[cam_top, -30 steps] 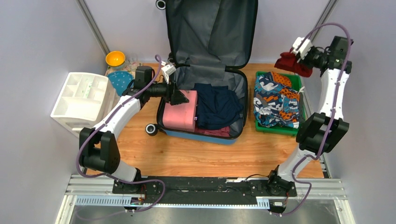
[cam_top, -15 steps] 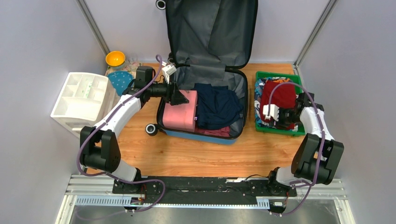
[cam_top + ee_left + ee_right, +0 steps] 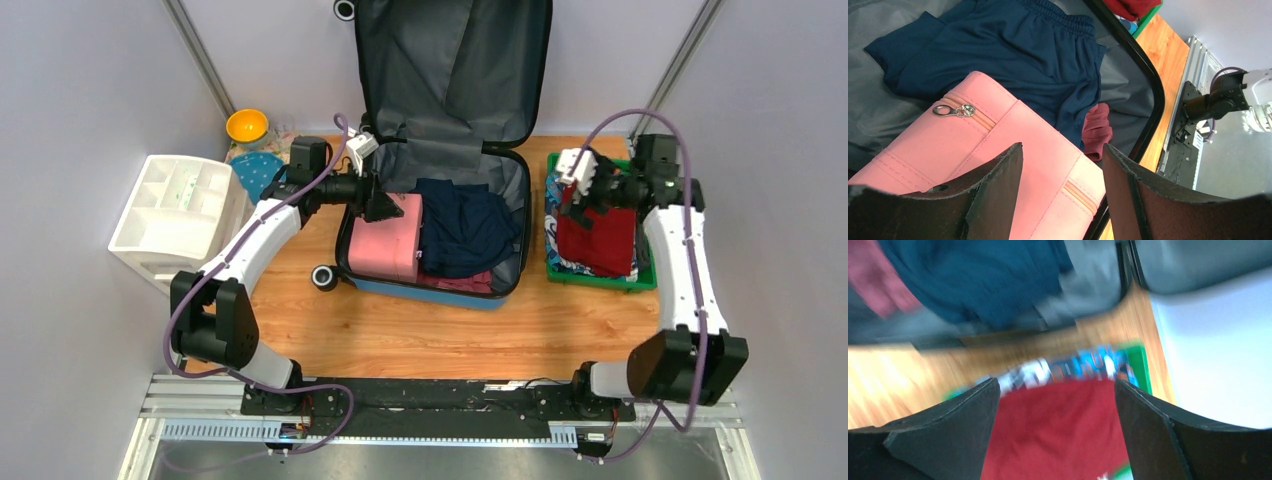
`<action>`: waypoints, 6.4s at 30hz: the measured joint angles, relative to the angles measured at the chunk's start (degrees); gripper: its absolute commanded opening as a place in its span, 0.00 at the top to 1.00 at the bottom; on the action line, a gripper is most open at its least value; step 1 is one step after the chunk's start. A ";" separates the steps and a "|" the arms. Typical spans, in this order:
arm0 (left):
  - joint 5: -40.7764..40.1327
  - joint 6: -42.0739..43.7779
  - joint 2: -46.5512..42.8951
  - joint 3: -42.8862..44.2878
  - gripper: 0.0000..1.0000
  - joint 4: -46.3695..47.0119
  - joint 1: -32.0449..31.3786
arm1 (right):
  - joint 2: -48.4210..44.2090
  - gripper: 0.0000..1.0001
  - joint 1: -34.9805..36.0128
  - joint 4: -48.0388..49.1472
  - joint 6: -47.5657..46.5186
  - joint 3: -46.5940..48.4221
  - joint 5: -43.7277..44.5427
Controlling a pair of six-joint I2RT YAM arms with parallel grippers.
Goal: Open, take out, and arrange the luggage
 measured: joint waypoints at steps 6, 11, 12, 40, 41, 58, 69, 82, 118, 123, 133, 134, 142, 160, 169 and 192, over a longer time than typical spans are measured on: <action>-0.48 0.04 -0.02 -0.07 0.32 0.02 0.00 | -3.87 0.09 23.32 8.68 11.43 -5.90 1.55; -0.85 0.28 -0.39 -0.07 0.32 -0.61 0.00 | -0.44 0.07 34.45 16.33 14.14 -13.25 5.20; -0.87 0.31 -0.63 -0.13 0.32 -0.70 0.00 | 0.52 0.07 35.32 17.42 14.29 -14.38 5.81; -0.83 0.68 -2.56 -2.23 0.33 -0.57 0.02 | 20.74 1.00 32.72 24.11 21.31 -5.42 9.05; -0.81 0.68 -2.56 -2.23 0.33 -0.50 0.02 | 21.16 1.00 32.06 23.39 22.03 -4.48 8.04; -0.37 0.61 -1.68 -2.23 0.33 0.13 0.07 | 24.79 0.47 31.08 15.52 22.51 -1.18 6.08; 0.26 0.61 -1.60 -2.23 0.33 0.13 0.17 | 24.98 0.42 30.99 11.52 22.10 0.79 4.70; 0.68 0.46 -1.60 -2.23 0.33 0.52 0.26 | 25.11 0.39 30.80 10.25 20.37 2.16 5.68; 1.73 -0.37 -0.96 -2.25 0.34 1.31 0.28 | 21.22 0.82 31.19 9.29 23.32 6.54 6.03; 1.73 -0.33 -0.96 -2.69 0.34 1.40 0.26 | 21.99 0.67 31.19 8.68 23.98 6.54 6.01; 1.73 -0.26 -0.98 -2.73 0.33 1.40 0.31 | 22.32 0.67 31.19 8.76 25.66 6.54 6.16; 1.73 -0.26 -0.98 -2.73 0.33 1.38 0.33 | 22.32 0.75 31.19 8.79 26.03 6.54 6.14; 1.75 -0.31 -0.98 -2.75 0.33 1.42 0.33 | 22.32 1.00 31.19 8.94 26.64 6.54 6.21; 2.29 -0.26 -0.96 -2.73 0.33 1.42 0.39 | 11.61 1.00 27.04 17.62 38.16 11.15 6.69; 2.71 -0.31 -0.98 -2.73 0.33 1.42 0.39 | 7.45 1.00 16.50 17.68 40.26 14.80 7.15; 4.90 -3.74 3.56 0.72 0.32 2.12 0.46 | 25.22 1.00 -18.03 33.11 36.20 38.07 -3.56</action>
